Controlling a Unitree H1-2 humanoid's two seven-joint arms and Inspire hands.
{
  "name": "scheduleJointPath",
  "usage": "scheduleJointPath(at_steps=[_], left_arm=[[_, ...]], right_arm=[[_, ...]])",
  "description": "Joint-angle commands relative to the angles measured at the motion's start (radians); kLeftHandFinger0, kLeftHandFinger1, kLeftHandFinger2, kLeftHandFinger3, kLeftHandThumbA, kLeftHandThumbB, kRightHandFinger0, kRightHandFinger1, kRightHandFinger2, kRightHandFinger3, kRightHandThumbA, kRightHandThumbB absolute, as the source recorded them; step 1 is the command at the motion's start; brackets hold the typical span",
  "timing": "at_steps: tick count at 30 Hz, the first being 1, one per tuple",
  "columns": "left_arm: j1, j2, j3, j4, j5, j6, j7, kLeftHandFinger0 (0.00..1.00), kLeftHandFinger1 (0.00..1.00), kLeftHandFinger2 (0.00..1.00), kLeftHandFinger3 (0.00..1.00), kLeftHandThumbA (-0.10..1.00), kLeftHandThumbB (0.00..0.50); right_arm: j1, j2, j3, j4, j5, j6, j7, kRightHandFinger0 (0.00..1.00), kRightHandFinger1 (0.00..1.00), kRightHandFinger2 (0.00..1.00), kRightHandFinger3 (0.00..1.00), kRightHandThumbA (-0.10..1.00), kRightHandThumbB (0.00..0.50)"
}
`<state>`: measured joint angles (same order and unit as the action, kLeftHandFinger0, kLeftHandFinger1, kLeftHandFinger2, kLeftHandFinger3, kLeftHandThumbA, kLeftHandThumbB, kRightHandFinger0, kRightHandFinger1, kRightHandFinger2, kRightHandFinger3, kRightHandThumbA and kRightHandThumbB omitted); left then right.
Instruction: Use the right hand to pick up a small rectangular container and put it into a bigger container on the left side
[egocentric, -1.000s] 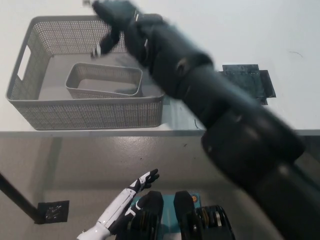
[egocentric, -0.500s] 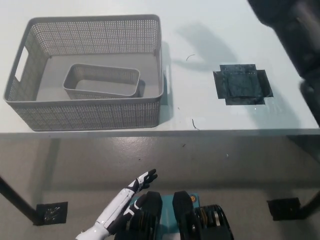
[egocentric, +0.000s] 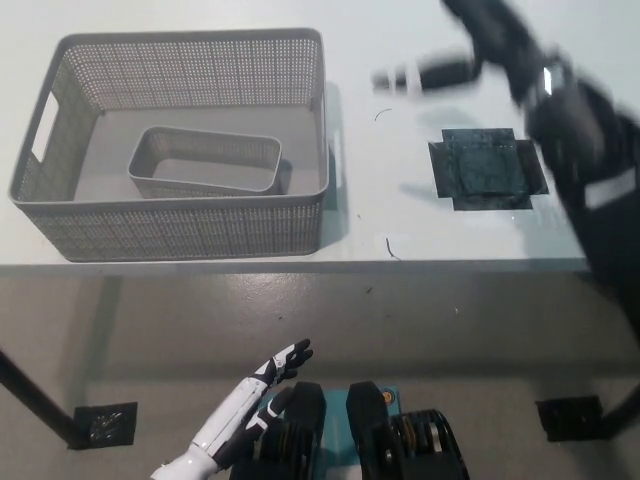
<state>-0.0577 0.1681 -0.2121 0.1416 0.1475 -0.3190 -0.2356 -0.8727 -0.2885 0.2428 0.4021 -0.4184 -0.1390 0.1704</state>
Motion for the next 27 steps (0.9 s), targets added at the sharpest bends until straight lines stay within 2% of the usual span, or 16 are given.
scheduleJointPath(at_steps=[1, 2, 4, 5, 7, 9, 13, 15, 16, 17, 18, 20, 23, 25, 26, 27], left_arm=[[-0.052, -0.076, 0.083, 0.009, -0.039, -0.089, 0.124, 1.0, 1.0, 1.0, 1.0, 1.0, 0.304], [-0.05, -0.082, 0.087, 0.012, -0.039, -0.097, 0.132, 1.0, 1.0, 1.0, 1.0, 1.0, 0.302], [-0.045, -0.086, 0.088, 0.02, -0.031, -0.114, 0.141, 1.0, 1.0, 1.0, 1.0, 1.0, 0.286], [-0.041, -0.088, 0.09, 0.017, -0.024, -0.111, 0.146, 1.0, 1.0, 1.0, 1.0, 1.0, 0.296], [-0.037, -0.087, 0.092, 0.01, -0.018, -0.108, 0.148, 1.0, 1.0, 1.0, 1.0, 1.0, 0.295], [-0.041, -0.086, 0.096, 0.017, -0.023, -0.11, 0.143, 1.0, 1.0, 1.0, 1.0, 1.0, 0.288], [-0.046, -0.086, 0.103, 0.015, -0.023, -0.107, 0.134, 1.0, 1.0, 1.0, 1.0, 1.0, 0.277], [-0.046, -0.086, 0.105, 0.02, -0.019, -0.115, 0.131, 1.0, 1.0, 1.0, 1.0, 1.0, 0.271], [-0.045, -0.087, 0.107, 0.023, -0.016, -0.119, 0.131, 1.0, 1.0, 1.0, 1.0, 1.0, 0.272], [-0.048, -0.09, 0.112, 0.034, -0.013, -0.132, 0.135, 1.0, 1.0, 1.0, 1.0, 1.0, 0.277], [-0.05, -0.093, 0.116, 0.041, -0.013, -0.138, 0.136, 1.0, 1.0, 1.0, 1.0, 1.0, 0.282], [-0.051, -0.097, 0.125, 0.05, -0.009, -0.143, 0.135, 1.0, 1.0, 1.0, 1.0, 1.0, 0.3], [-0.058, -0.096, 0.13, 0.066, -0.017, -0.151, 0.136, 1.0, 1.0, 1.0, 1.0, 1.0, 0.31], [-0.064, -0.095, 0.134, 0.071, -0.016, -0.151, 0.135, 1.0, 1.0, 1.0, 1.0, 1.0, 0.314], [-0.068, -0.091, 0.138, 0.074, -0.014, -0.151, 0.138, 1.0, 1.0, 1.0, 1.0, 1.0, 0.313], [-0.068, -0.089, 0.14, 0.078, -0.014, -0.151, 0.139, 1.0, 1.0, 1.0, 1.0, 1.0, 0.314]], right_arm=[[0.574, 0.09, -0.084, -1.008, 0.382, -0.119, -0.165, 1.0, 1.0, 1.0, 1.0, 1.0, 0.211], [0.615, 0.117, -0.056, -1.024, 0.351, -0.13, -0.174, 1.0, 1.0, 1.0, 1.0, 1.0, 0.206], [0.683, 0.172, -0.02, -1.018, 0.247, -0.193, -0.204, 1.0, 1.0, 1.0, 1.0, 1.0, 0.23], [0.708, 0.193, -0.005, -1.014, 0.204, -0.219, -0.21, 1.0, 1.0, 1.0, 1.0, 1.0, 0.24], [0.746, 0.218, 0.018, -1.002, 0.176, -0.254, -0.209, 1.0, 1.0, 1.0, 1.0, 1.0, 0.267], [0.832, 0.28, 0.053, -0.97, 0.126, -0.327, -0.243, 1.0, 1.0, 1.0, 1.0, 1.0, 0.212], [0.924, 0.326, 0.07, -0.953, 0.055, -0.331, -0.264, 1.0, 1.0, 1.0, 1.0, 1.0, 0.189], [0.933, 0.316, 0.077, -0.9, 0.059, -0.331, -0.282, 1.0, 1.0, 1.0, 1.0, 1.0, 0.137], [0.928, 0.314, 0.074, -0.85, 0.107, -0.331, -0.279, 1.0, 1.0, 1.0, 1.0, 1.0, 0.161], [0.915, 0.317, 0.057, -0.774, 0.159, -0.331, -0.257, 1.0, 1.0, 1.0, 1.0, 1.0, 0.219], [0.911, 0.322, 0.045, -0.736, 0.175, -0.331, -0.246, 1.0, 1.0, 1.0, 1.0, 1.0, 0.214], [0.909, 0.357, 0.006, -0.634, 0.242, -0.318, -0.214, 1.0, 1.0, 1.0, 1.0, 1.0, 0.188], [0.865, 0.409, -0.047, -0.455, 0.318, -0.269, -0.197, 1.0, 1.0, 1.0, 1.0, 1.0, 0.108], [0.832, 0.43, -0.075, -0.384, 0.325, -0.257, -0.197, 1.0, 1.0, 1.0, 1.0, 1.0, 0.096], [0.81, 0.444, -0.092, -0.345, 0.368, -0.214, -0.173, 1.0, 1.0, 1.0, 1.0, 1.0, 0.075], [0.798, 0.447, -0.102, -0.319, 0.383, -0.193, -0.157, 1.0, 1.0, 1.0, 1.0, 1.0, 0.022]])
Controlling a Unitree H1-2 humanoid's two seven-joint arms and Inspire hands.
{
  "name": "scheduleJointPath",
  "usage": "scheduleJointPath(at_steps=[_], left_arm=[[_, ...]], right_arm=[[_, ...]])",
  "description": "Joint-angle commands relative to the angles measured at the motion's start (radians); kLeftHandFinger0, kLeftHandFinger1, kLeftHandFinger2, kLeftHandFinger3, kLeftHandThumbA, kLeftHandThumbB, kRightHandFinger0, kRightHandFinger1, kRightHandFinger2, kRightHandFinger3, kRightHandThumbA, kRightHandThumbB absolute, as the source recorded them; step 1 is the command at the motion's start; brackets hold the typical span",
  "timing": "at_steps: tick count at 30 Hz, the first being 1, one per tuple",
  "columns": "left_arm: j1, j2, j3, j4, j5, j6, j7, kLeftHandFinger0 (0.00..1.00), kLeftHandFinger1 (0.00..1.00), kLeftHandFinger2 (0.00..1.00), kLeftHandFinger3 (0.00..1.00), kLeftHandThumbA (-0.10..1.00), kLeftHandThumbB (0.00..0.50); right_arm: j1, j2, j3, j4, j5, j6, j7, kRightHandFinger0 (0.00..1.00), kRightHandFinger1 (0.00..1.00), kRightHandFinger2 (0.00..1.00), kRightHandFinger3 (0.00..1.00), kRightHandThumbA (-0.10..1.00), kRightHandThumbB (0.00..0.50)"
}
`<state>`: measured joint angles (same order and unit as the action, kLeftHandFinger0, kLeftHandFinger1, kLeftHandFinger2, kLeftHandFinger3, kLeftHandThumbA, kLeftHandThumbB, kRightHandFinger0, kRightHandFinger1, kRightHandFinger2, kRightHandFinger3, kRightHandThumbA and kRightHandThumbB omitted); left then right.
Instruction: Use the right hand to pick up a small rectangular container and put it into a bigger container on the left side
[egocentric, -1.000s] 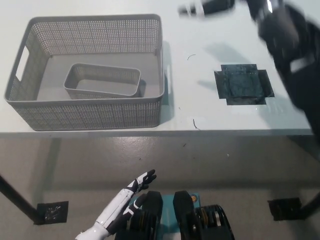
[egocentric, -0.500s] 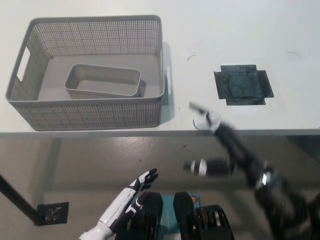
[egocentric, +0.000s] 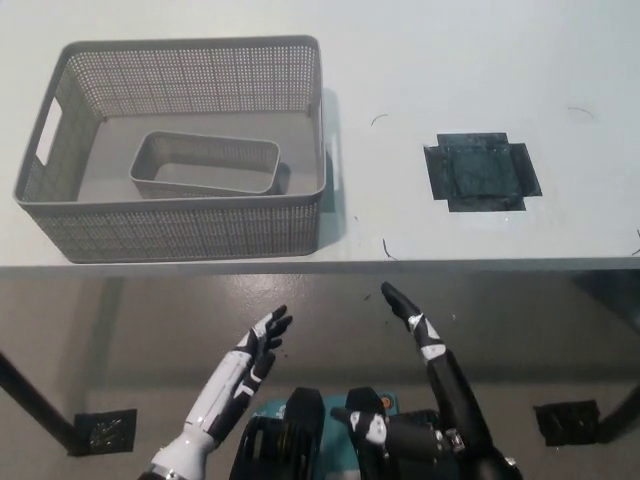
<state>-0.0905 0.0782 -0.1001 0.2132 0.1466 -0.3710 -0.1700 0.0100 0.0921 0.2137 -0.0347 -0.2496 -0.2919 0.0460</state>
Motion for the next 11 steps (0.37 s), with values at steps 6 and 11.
scheduleJointPath(at_steps=[6, 11], left_arm=[[-0.056, 0.017, 0.036, 0.026, -0.015, -0.099, 0.074, 1.0, 1.0, 1.0, 1.0, 1.0, 0.327], [-0.056, 0.02, 0.029, 0.03, -0.027, -0.099, 0.076, 1.0, 1.0, 1.0, 1.0, 1.0, 0.299]], right_arm=[[-0.168, 0.074, -0.099, 0.256, 0.208, -0.043, 0.0, 1.0, 1.0, 1.0, 1.0, 1.0, 0.054], [-0.195, 0.078, -0.102, 0.258, 0.213, 0.002, 0.009, 1.0, 1.0, 1.0, 1.0, 1.0, 0.061]])
